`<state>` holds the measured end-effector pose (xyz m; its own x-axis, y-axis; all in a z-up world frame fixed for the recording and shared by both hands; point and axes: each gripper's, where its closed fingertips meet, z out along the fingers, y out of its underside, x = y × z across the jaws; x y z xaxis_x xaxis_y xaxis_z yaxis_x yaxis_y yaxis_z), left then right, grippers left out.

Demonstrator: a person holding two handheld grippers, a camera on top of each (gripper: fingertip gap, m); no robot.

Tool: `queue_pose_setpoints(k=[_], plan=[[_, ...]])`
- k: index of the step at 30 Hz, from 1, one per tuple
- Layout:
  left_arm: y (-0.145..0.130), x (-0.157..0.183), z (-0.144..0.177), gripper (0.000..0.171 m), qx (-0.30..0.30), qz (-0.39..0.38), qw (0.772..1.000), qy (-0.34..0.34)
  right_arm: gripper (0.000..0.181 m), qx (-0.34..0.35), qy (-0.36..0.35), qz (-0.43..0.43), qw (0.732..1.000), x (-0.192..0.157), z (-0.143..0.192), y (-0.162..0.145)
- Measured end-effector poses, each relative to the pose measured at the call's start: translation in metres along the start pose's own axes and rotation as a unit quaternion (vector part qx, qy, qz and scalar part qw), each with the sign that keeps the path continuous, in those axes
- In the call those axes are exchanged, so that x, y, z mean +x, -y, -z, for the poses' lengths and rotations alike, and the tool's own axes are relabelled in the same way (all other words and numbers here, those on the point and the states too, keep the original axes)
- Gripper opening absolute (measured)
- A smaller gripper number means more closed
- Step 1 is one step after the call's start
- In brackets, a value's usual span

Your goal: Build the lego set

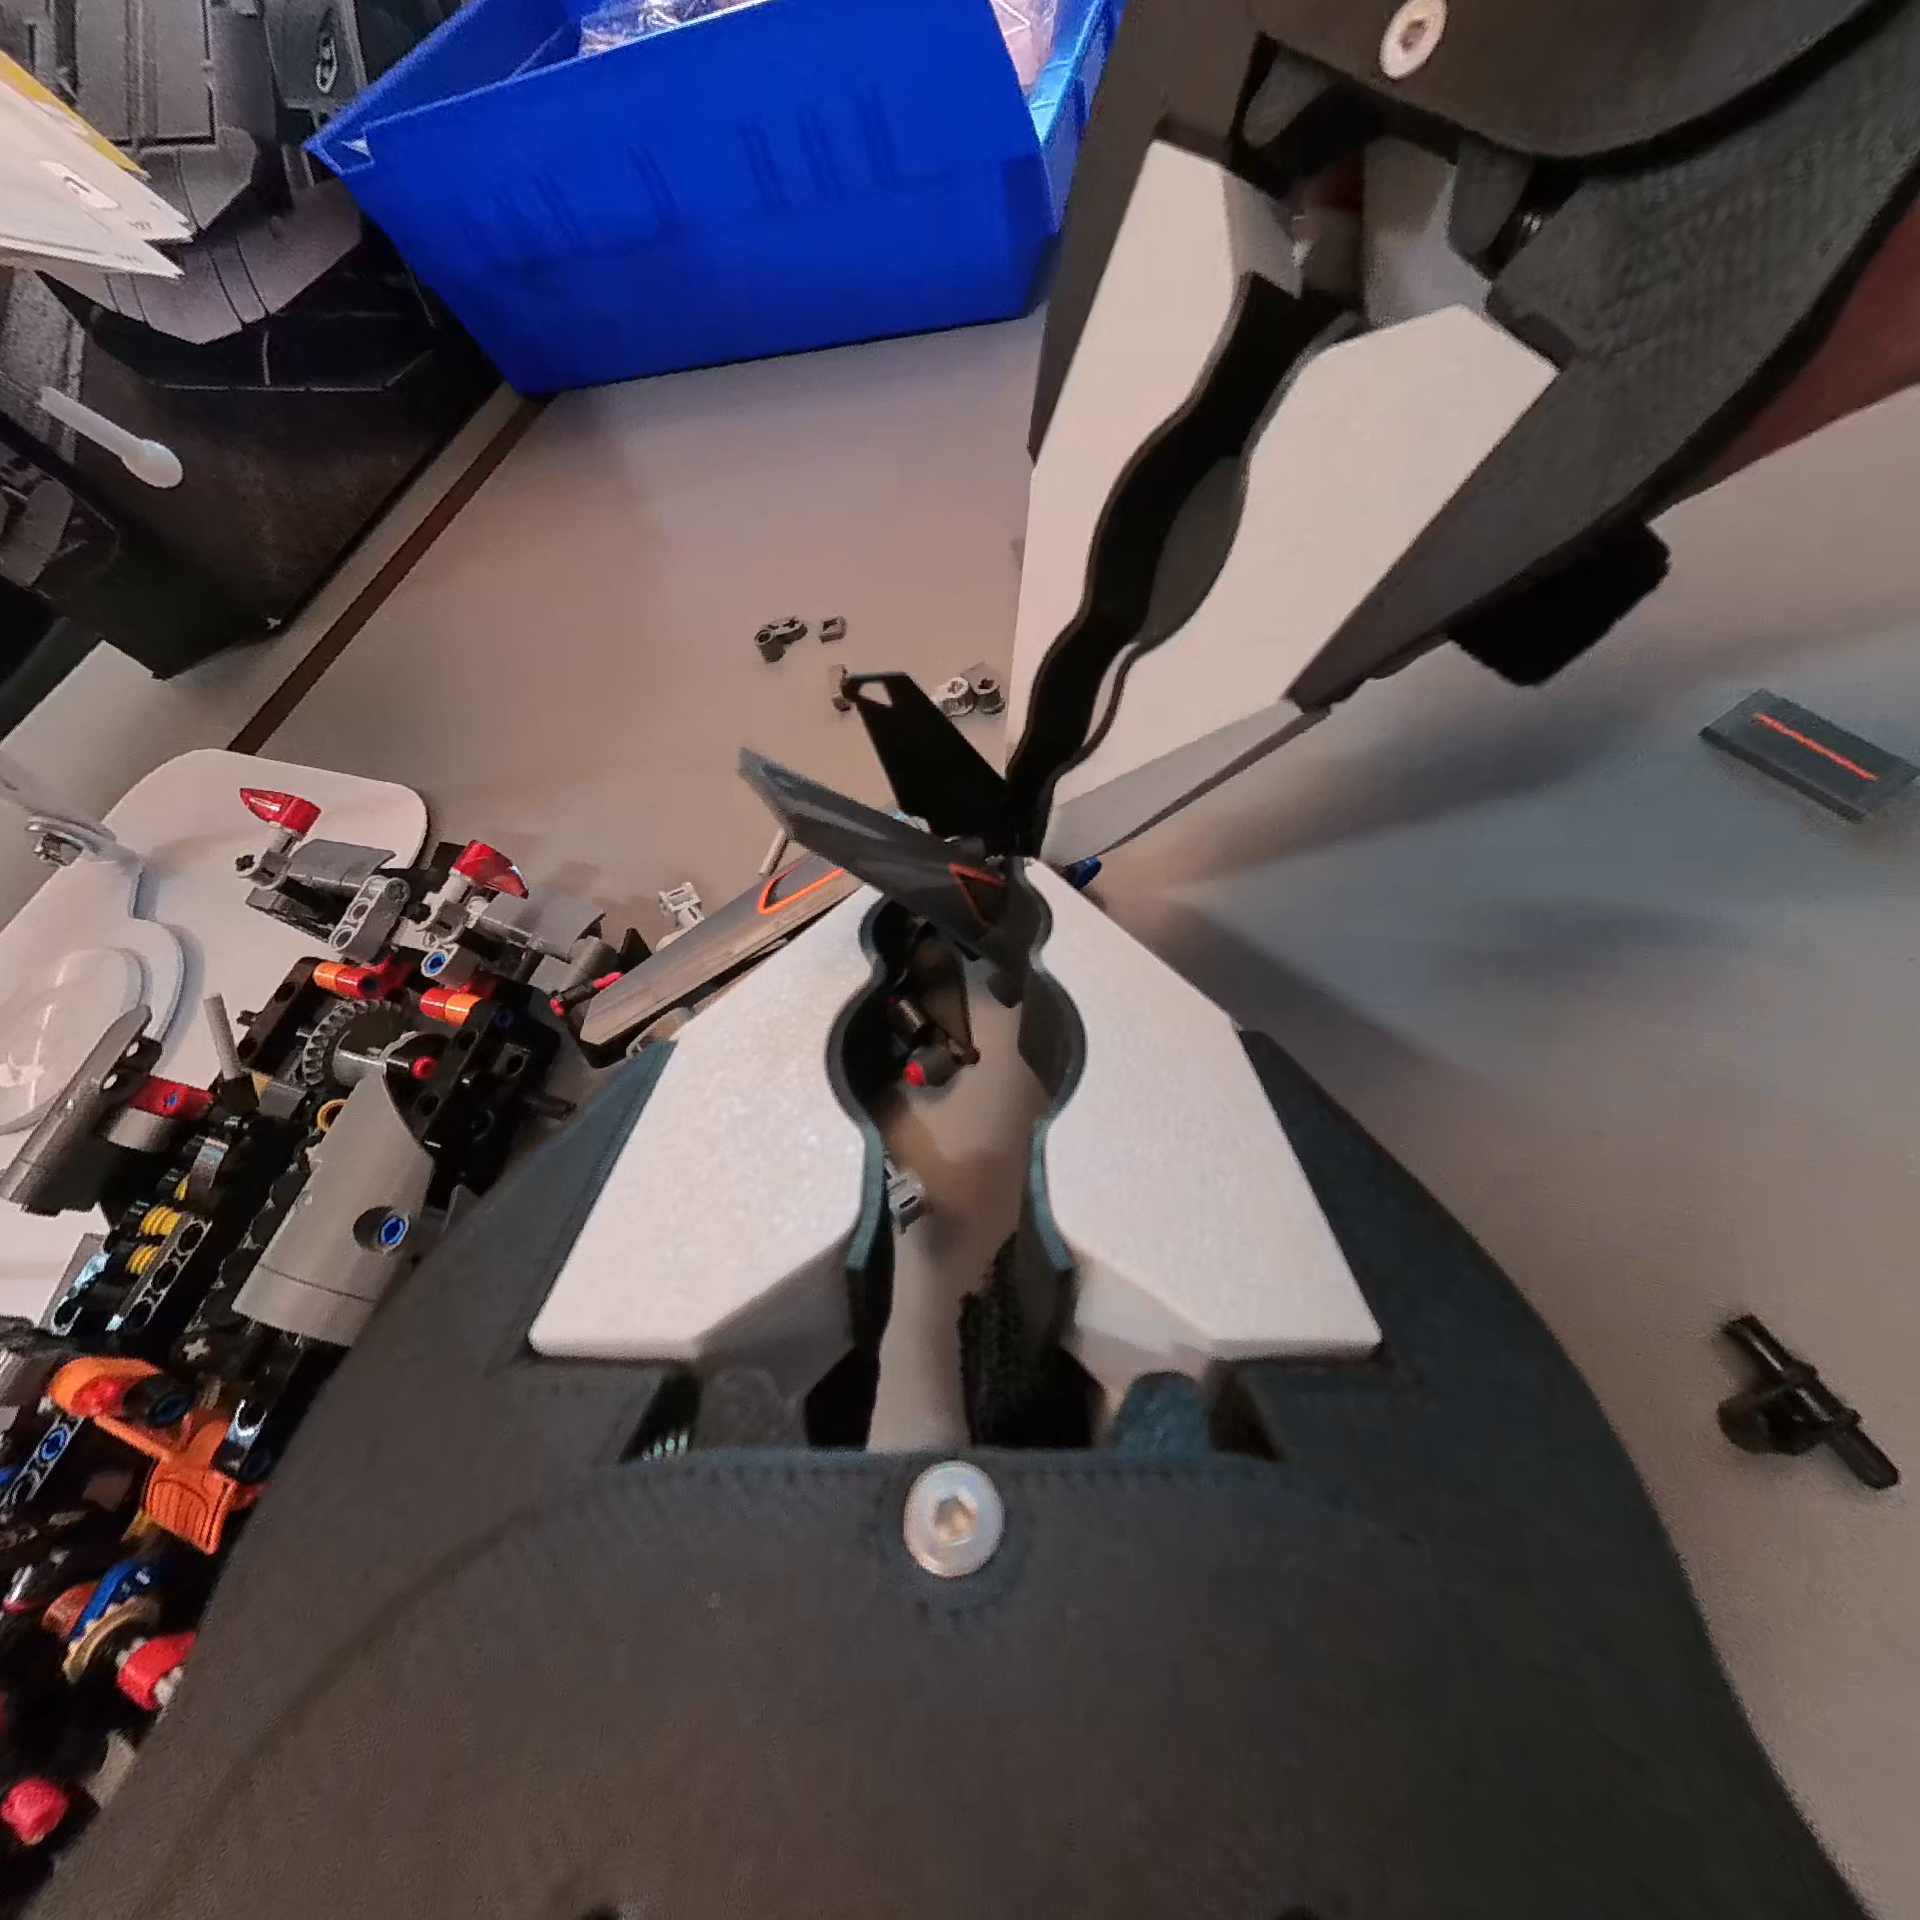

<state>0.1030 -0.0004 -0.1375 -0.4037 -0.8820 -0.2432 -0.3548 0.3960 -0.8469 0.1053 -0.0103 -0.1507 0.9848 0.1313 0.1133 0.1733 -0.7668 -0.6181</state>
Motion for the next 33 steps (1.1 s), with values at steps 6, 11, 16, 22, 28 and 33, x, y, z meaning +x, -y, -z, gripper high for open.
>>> queue_pose_setpoints(k=[6, 11, 16, 22, 28, 33], plan=[[0.0000, -0.0004, -0.0004, 0.017, 0.000, -0.004, 1.000, 0.004, 0.004, -0.029, 0.038, -0.010, 0.999, -0.0003, 0.0000, -0.0002], [-0.0015, -0.0023, -0.0003, 0.017, -0.004, -0.008, 1.000, 0.010, 0.004, -0.046, 0.043, -0.012, 0.998, -0.0007, -0.0011, 0.0013], [-0.0020, -0.0025, -0.0003, 0.017, -0.006, -0.011, 1.000, 0.013, 0.003, -0.057, 0.050, -0.021, 0.997, -0.0012, -0.0011, 0.0017], [-0.0029, -0.0031, -0.0007, 0.017, -0.009, -0.016, 1.000, 0.019, 0.003, -0.053, 0.073, -0.039, 0.995, -0.0024, -0.0018, 0.0023], [-0.0035, -0.0042, -0.0006, 0.016, -0.011, -0.018, 1.000, 0.023, 0.003, -0.067, 0.061, -0.018, 0.996, -0.0020, -0.0026, 0.0033], [-0.0033, -0.0043, -0.0008, 0.016, -0.012, -0.024, 0.999, 0.028, 0.003, -0.071, 0.046, 0.018, 0.996, -0.0003, -0.0023, 0.0026]])
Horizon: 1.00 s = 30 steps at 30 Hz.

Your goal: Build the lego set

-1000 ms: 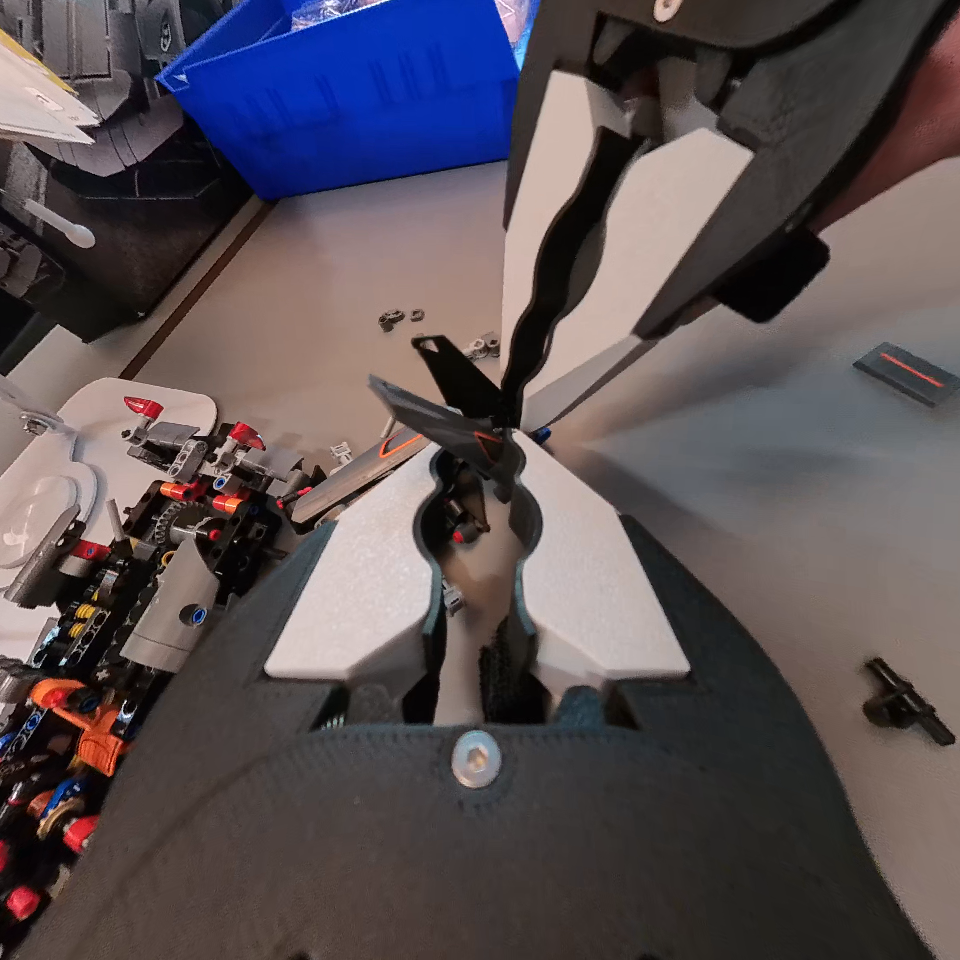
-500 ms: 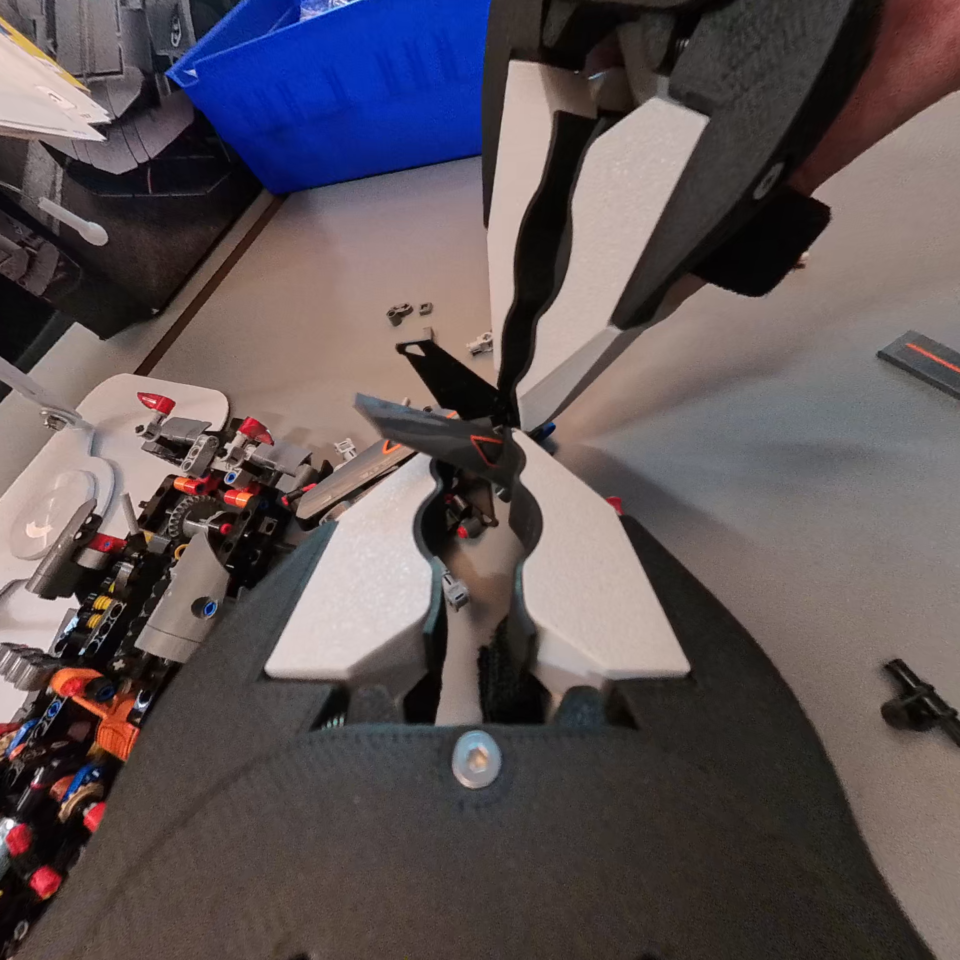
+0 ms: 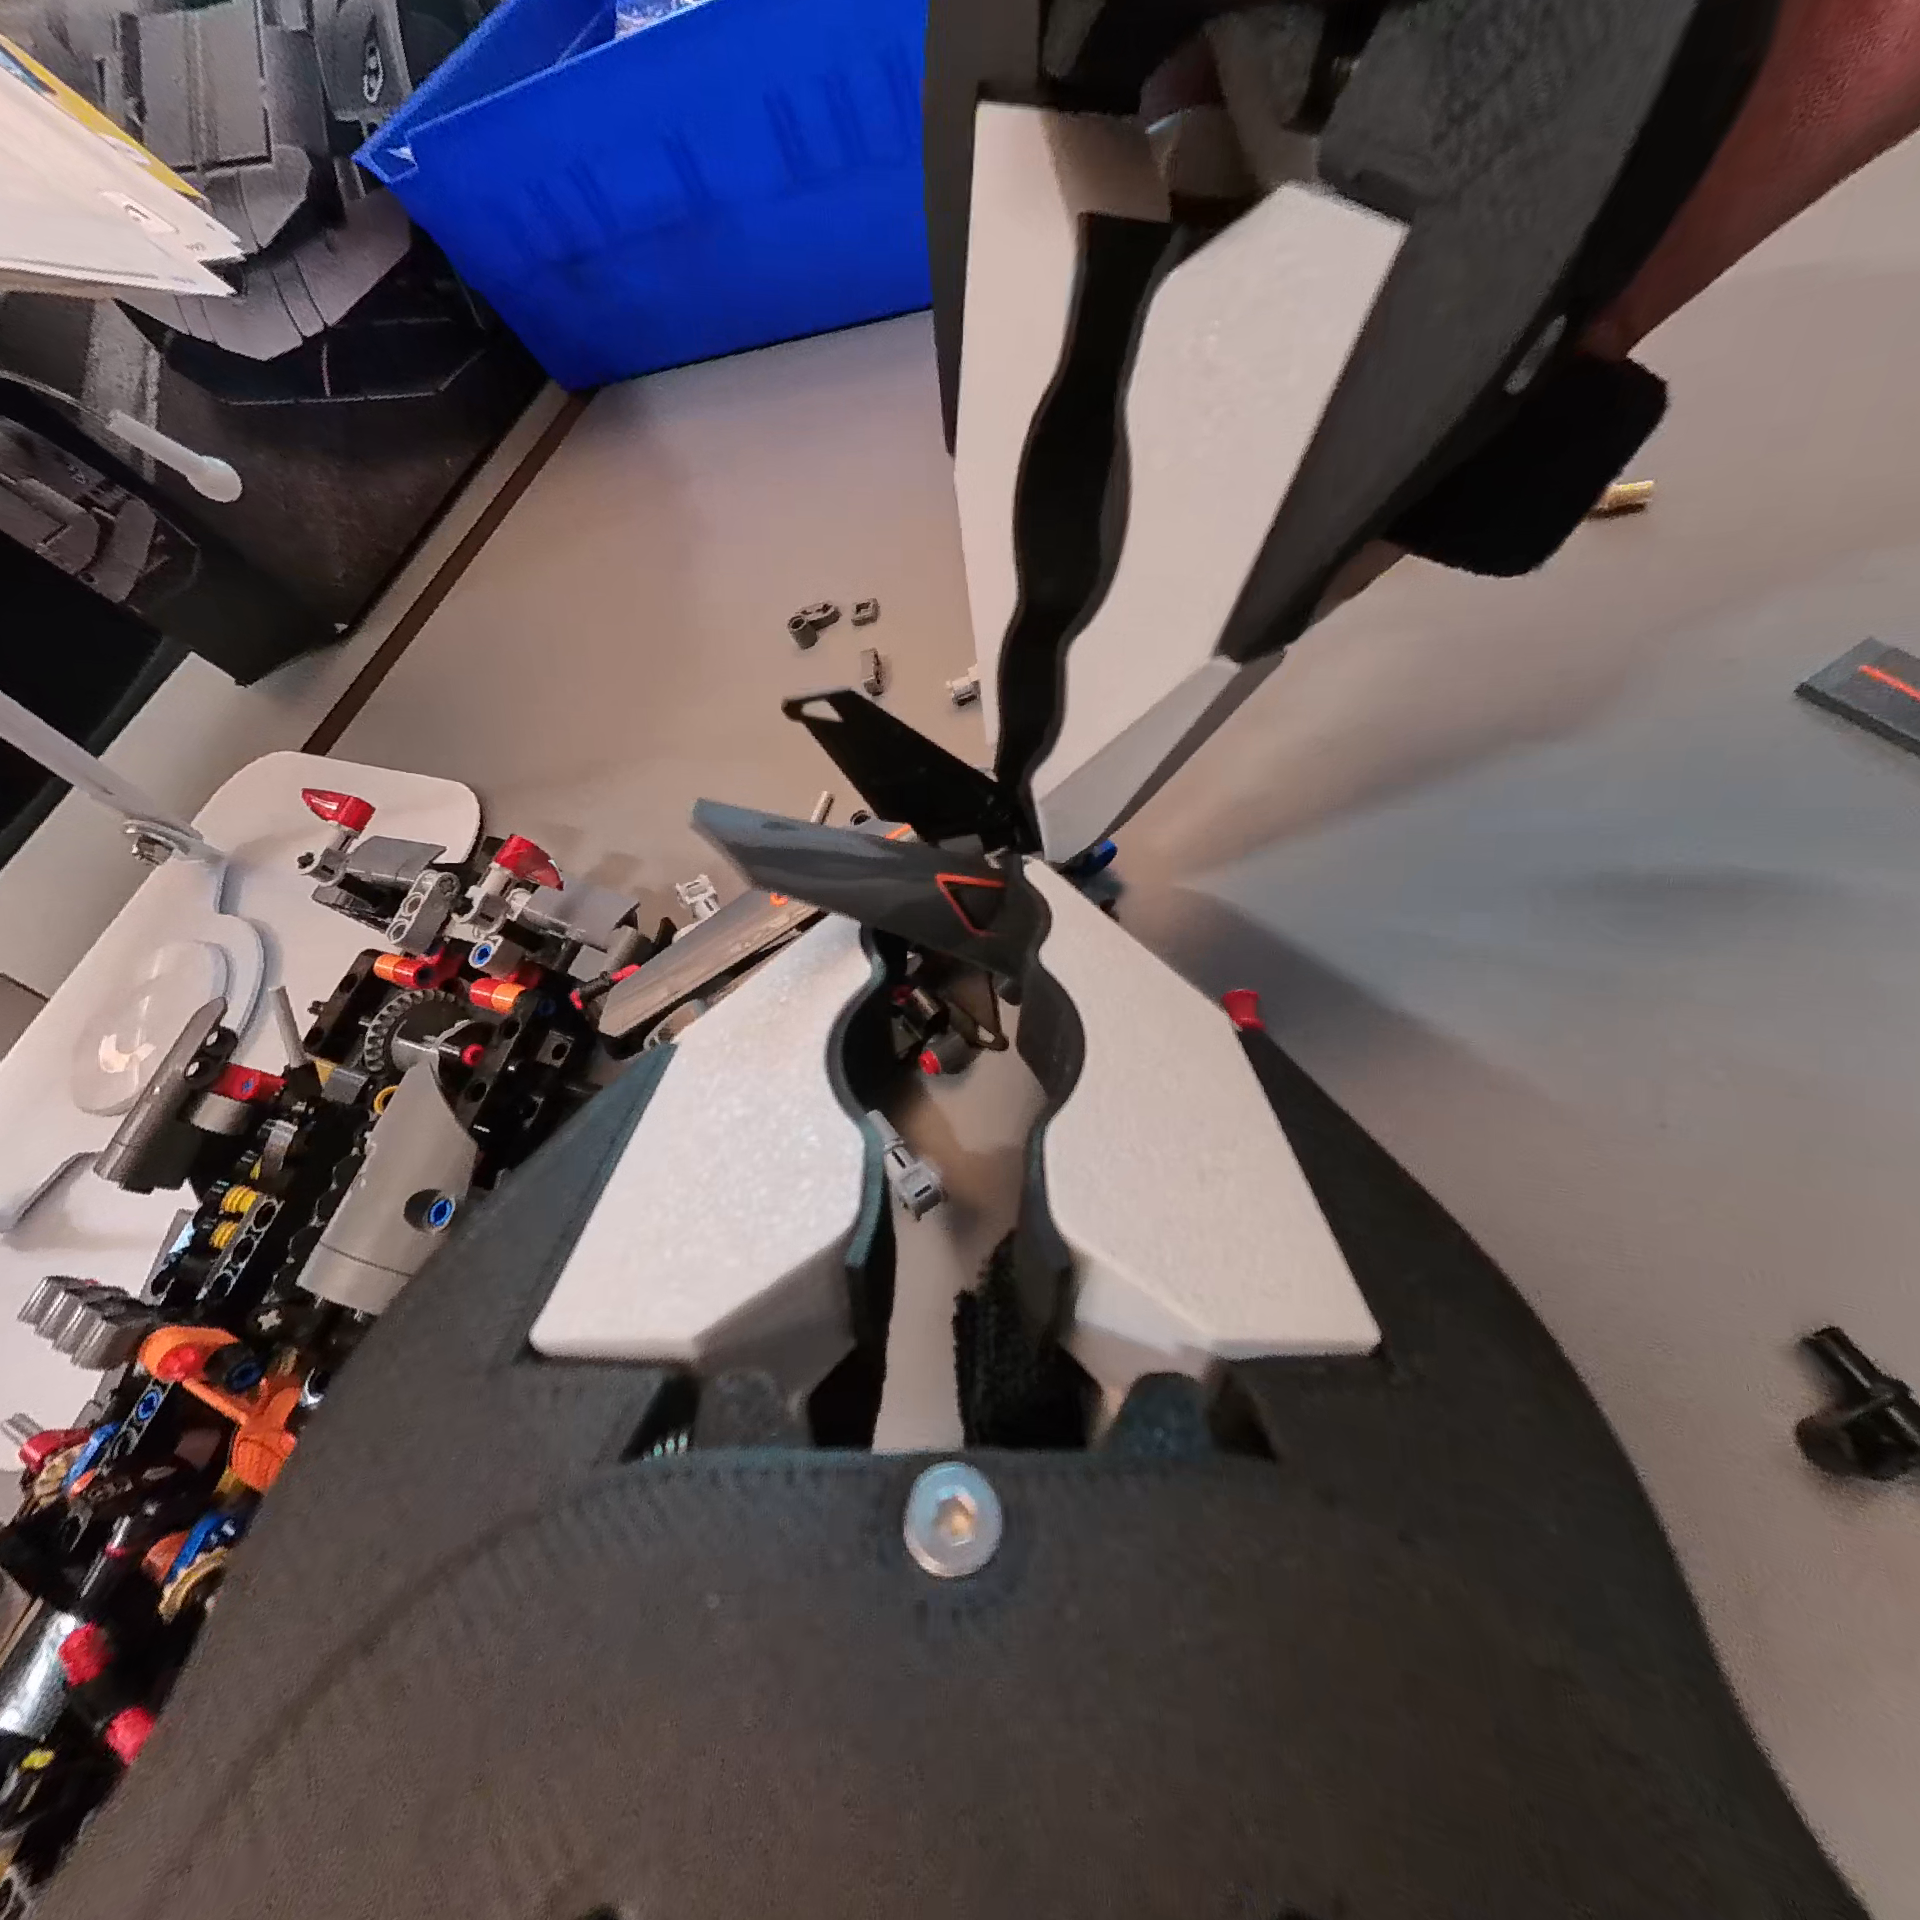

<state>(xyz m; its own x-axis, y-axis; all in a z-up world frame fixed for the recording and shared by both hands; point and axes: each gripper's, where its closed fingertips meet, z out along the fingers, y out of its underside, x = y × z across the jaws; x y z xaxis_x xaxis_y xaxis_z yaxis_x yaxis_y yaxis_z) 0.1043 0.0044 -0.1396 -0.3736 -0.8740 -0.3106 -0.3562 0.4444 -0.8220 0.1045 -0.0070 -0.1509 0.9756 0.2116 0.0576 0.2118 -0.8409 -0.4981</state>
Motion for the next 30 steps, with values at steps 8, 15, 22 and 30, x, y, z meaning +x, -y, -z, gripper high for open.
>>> queue_pose_setpoints(k=[8, 15, 22, 30], plan=[[0.001, -0.001, -0.001, 0.016, 0.001, 0.008, 1.000, 0.002, 0.003, 0.021, -0.061, 0.018, 0.998, 0.003, 0.000, 0.000], [0.001, -0.001, -0.001, 0.016, 0.002, 0.013, 1.000, -0.001, 0.003, 0.029, -0.085, 0.022, 0.996, 0.000, 0.000, 0.005], [0.003, 0.000, -0.002, 0.016, 0.006, 0.013, 1.000, -0.003, 0.004, 0.031, -0.053, -0.002, 0.998, -0.001, 0.002, 0.000], [0.003, 0.000, -0.002, 0.016, 0.007, 0.015, 1.000, -0.004, 0.004, 0.034, -0.029, -0.018, 0.999, -0.003, 0.001, -0.008]])
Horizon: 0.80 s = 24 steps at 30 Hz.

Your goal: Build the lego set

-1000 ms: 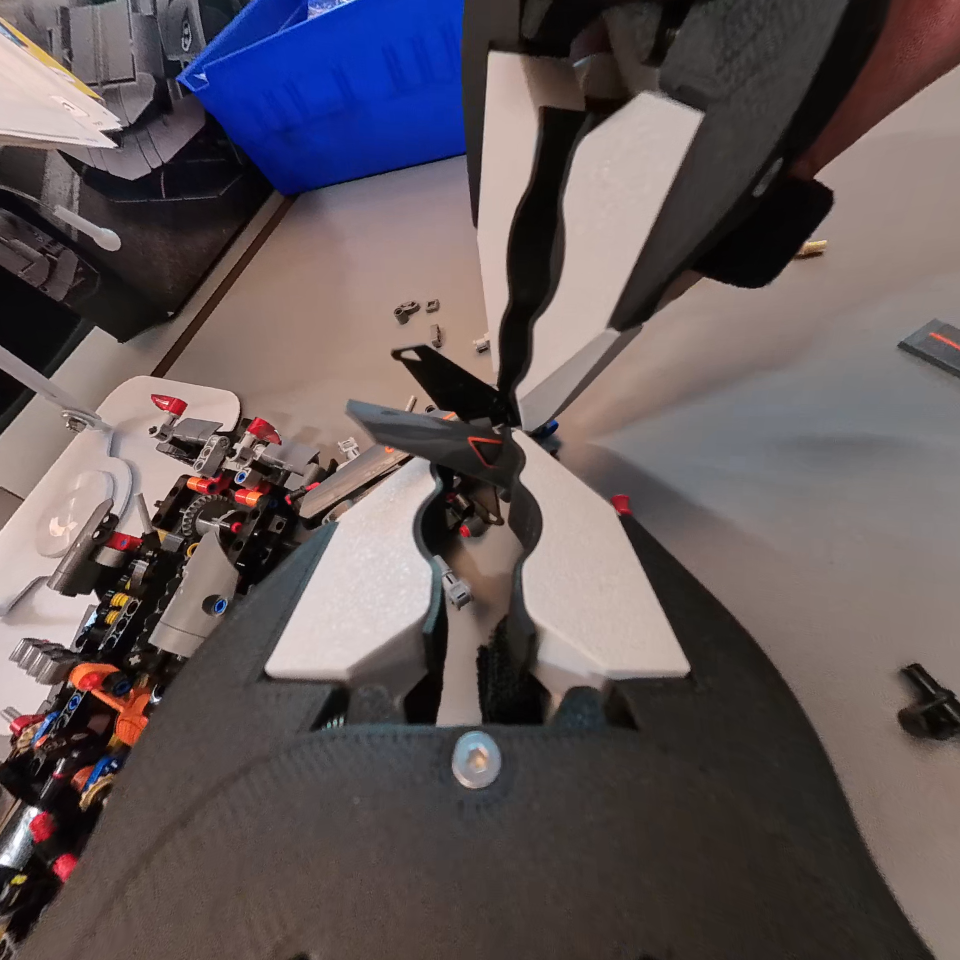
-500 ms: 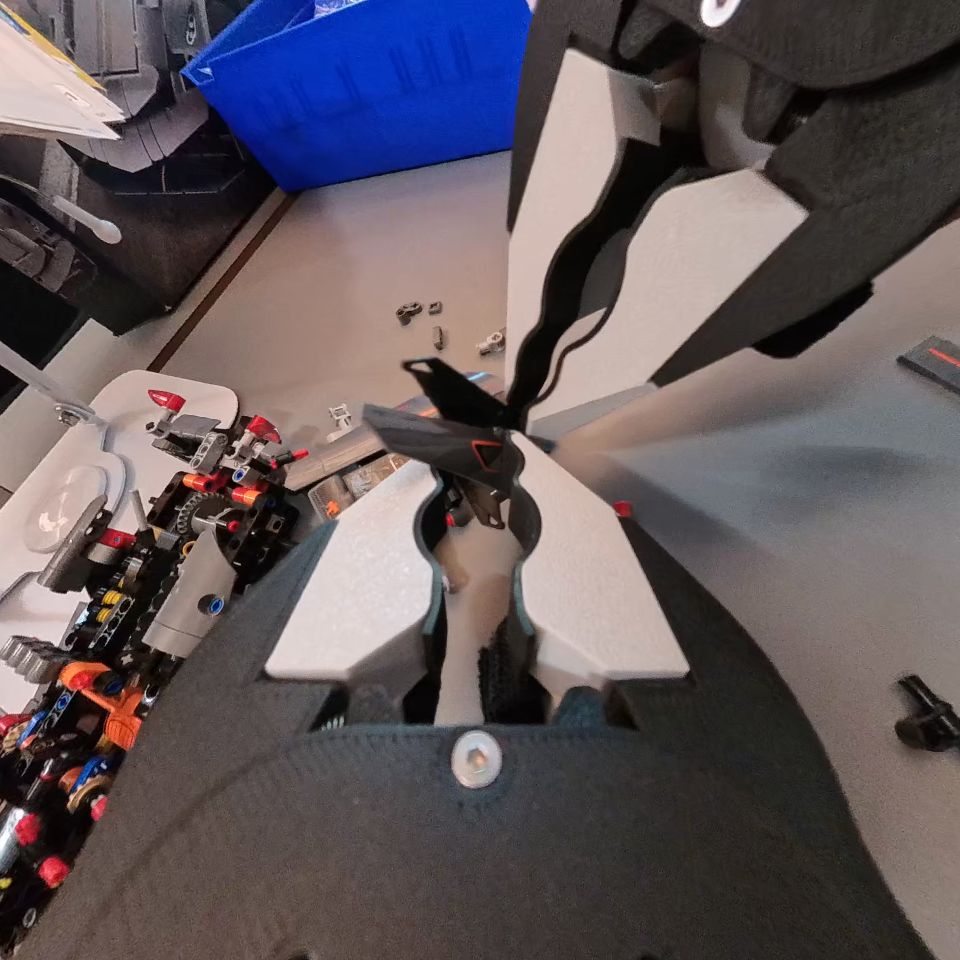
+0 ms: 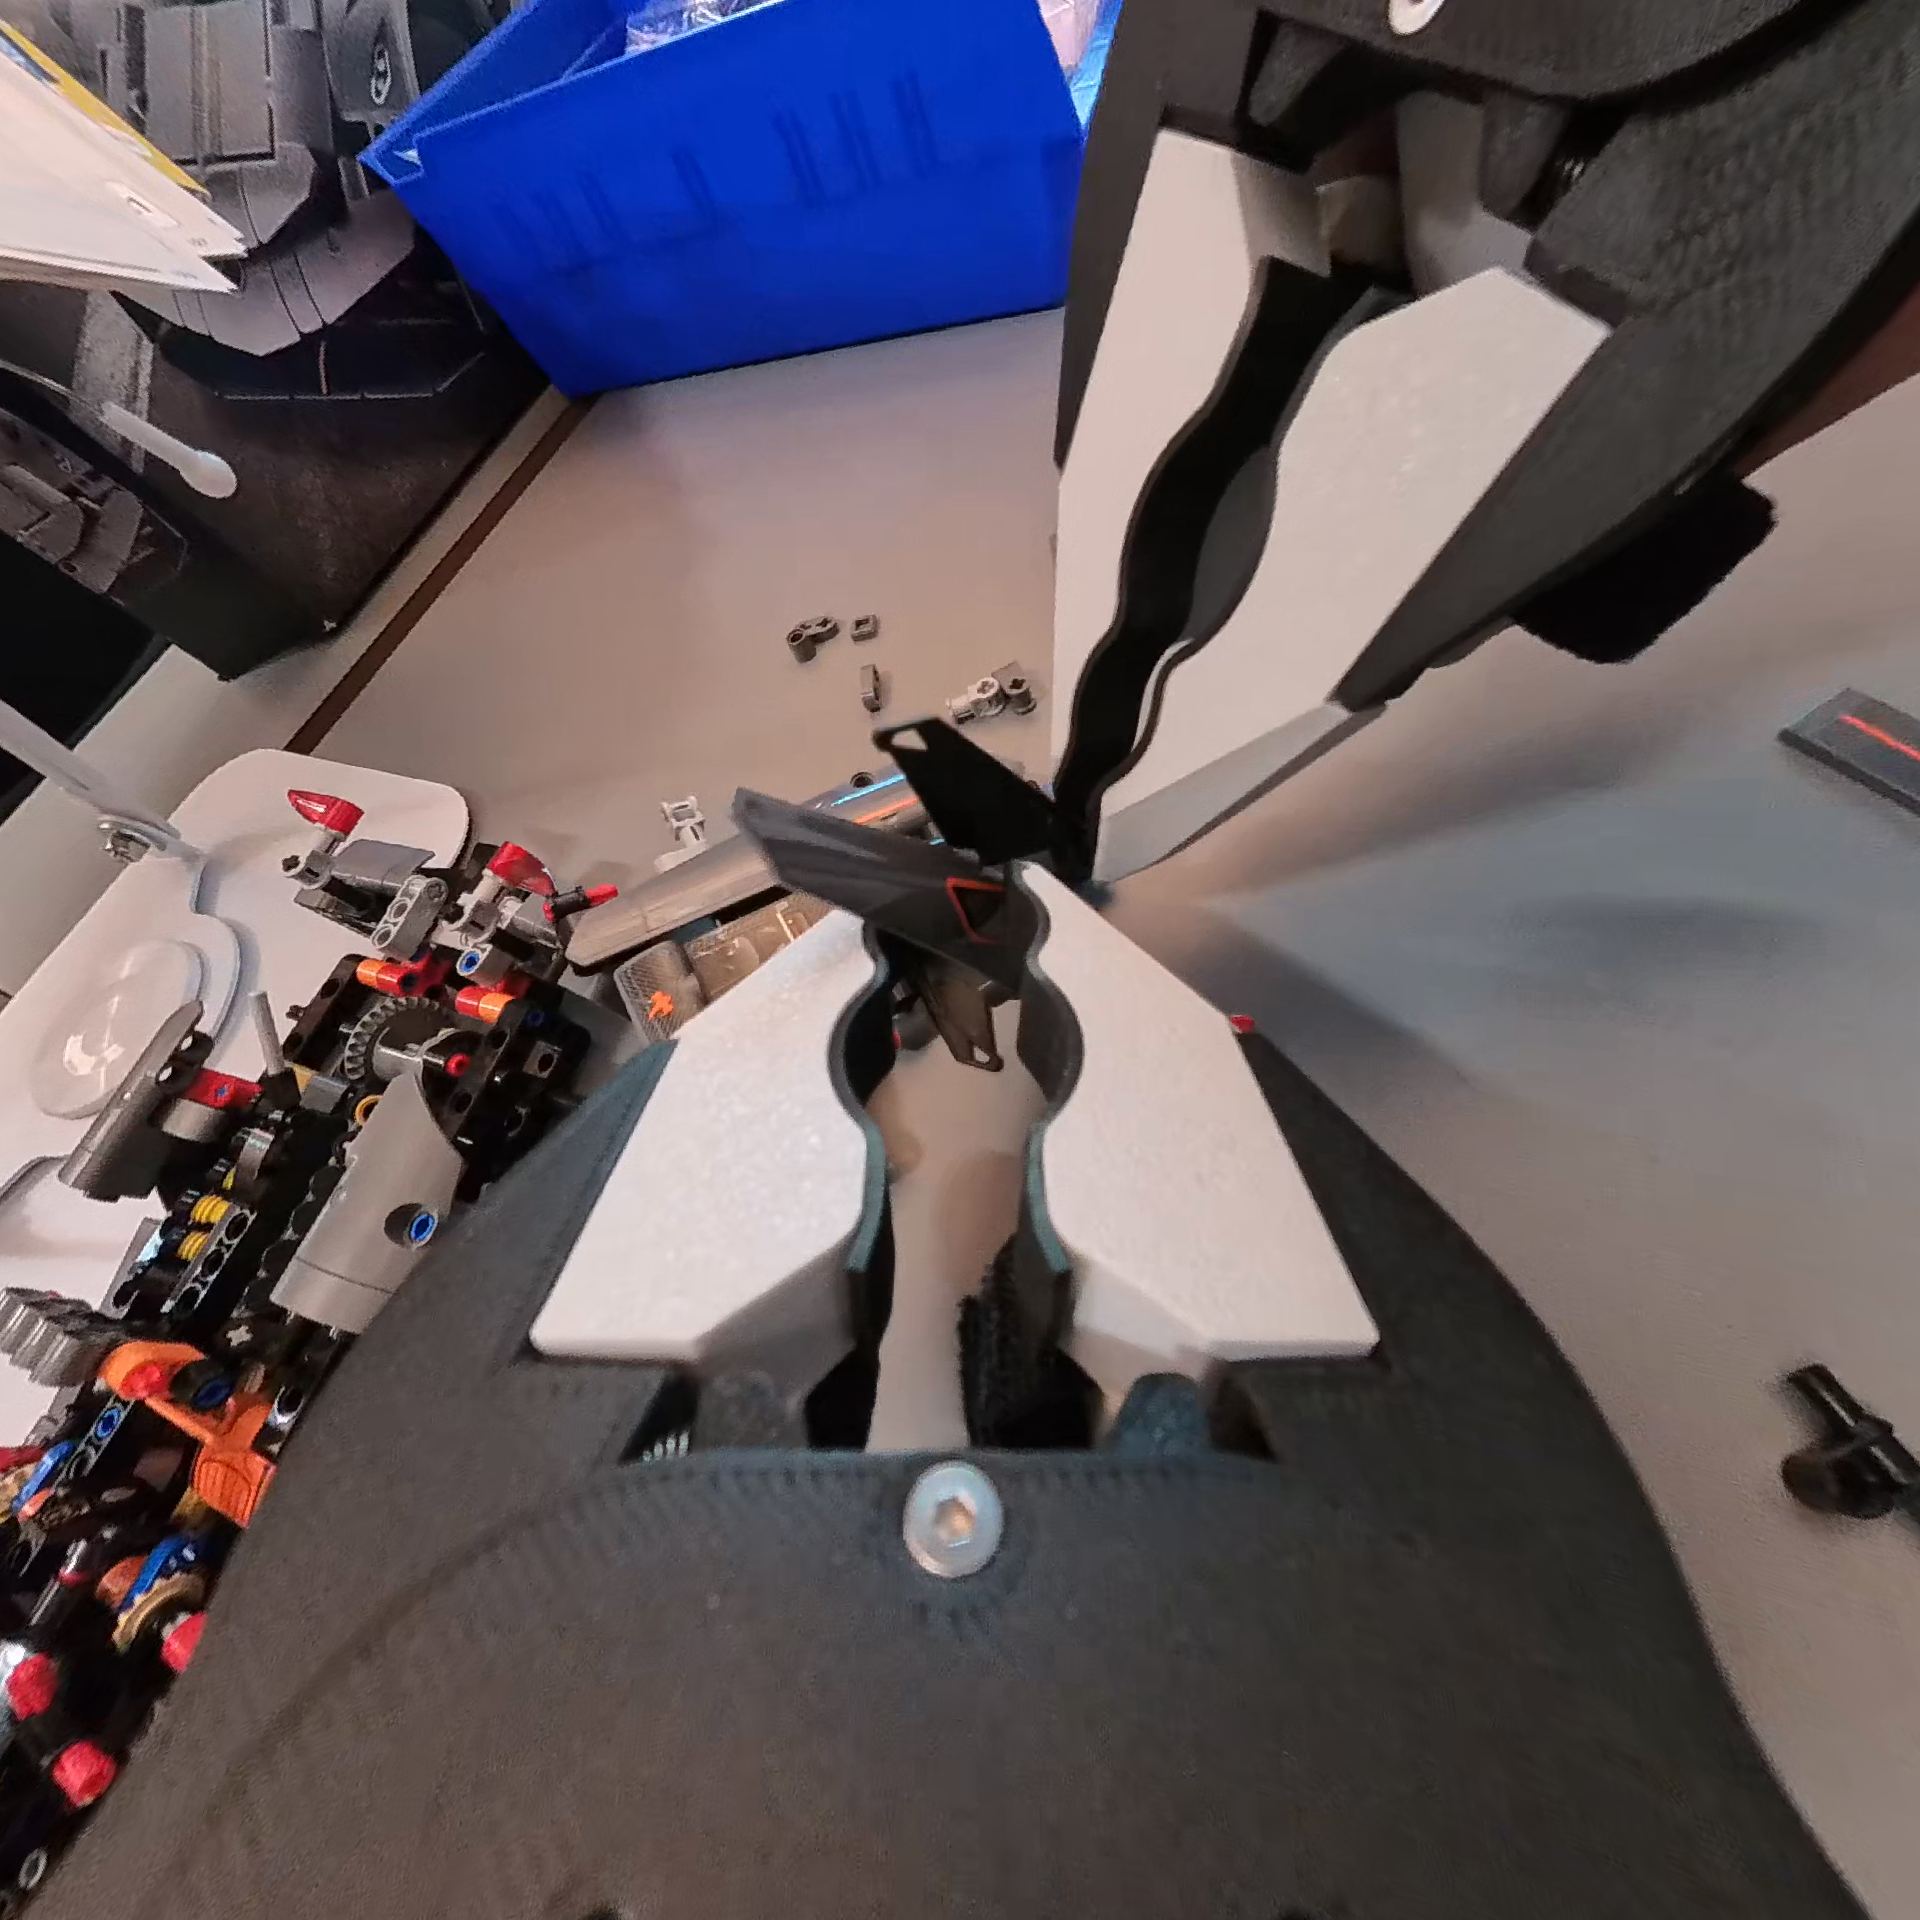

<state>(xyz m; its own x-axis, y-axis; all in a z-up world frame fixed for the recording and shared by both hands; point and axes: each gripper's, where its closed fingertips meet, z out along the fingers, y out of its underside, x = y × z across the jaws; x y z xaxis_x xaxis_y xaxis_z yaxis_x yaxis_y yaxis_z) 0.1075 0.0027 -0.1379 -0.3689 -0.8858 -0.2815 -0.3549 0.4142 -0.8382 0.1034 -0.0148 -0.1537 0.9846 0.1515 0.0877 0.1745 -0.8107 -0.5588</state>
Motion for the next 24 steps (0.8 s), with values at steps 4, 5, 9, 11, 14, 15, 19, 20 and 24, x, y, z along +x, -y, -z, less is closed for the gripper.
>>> queue_pose_setpoints(k=[4, 5, 9, 11, 14, 15, 19, 20, 24], plan=[[0.000, 0.000, 0.000, 0.016, 0.000, 0.000, 1.000, 0.000, 0.004, 0.006, -0.006, -0.011, 1.000, 0.009, 0.002, 0.002], [0.000, 0.000, 0.000, 0.016, 0.001, 0.000, 1.000, 0.000, 0.004, 0.008, -0.007, -0.012, 1.000, 0.010, 0.002, 0.002], [0.000, 0.000, 0.000, 0.016, 0.001, 0.001, 1.000, -0.001, 0.004, 0.020, -0.009, -0.012, 1.000, 0.008, 0.002, 0.006], [0.000, 0.000, 0.000, 0.016, 0.002, 0.001, 1.000, -0.001, 0.004, 0.018, -0.024, -0.006, 1.000, 0.011, 0.001, 0.006], [0.000, -0.001, 0.000, 0.016, 0.001, 0.003, 1.000, 0.001, 0.004, 0.021, -0.026, -0.005, 0.999, 0.011, 0.000, 0.007], [0.000, -0.001, 0.000, 0.016, 0.001, 0.004, 1.000, 0.001, 0.004, 0.021, -0.028, -0.003, 0.999, 0.010, -0.001, 0.007], [0.000, -0.002, 0.000, 0.016, 0.000, 0.003, 1.000, 0.003, 0.004, 0.017, -0.036, 0.003, 0.999, 0.010, -0.002, 0.007], [0.000, -0.002, 0.000, 0.016, 0.000, 0.004, 1.000, 0.004, 0.004, 0.020, -0.034, 0.000, 0.999, 0.010, -0.003, 0.008], [0.000, -0.002, 0.000, 0.016, 0.000, 0.004, 1.000, 0.005, 0.004, 0.024, -0.017, -0.017, 0.999, 0.010, -0.003, 0.008]])
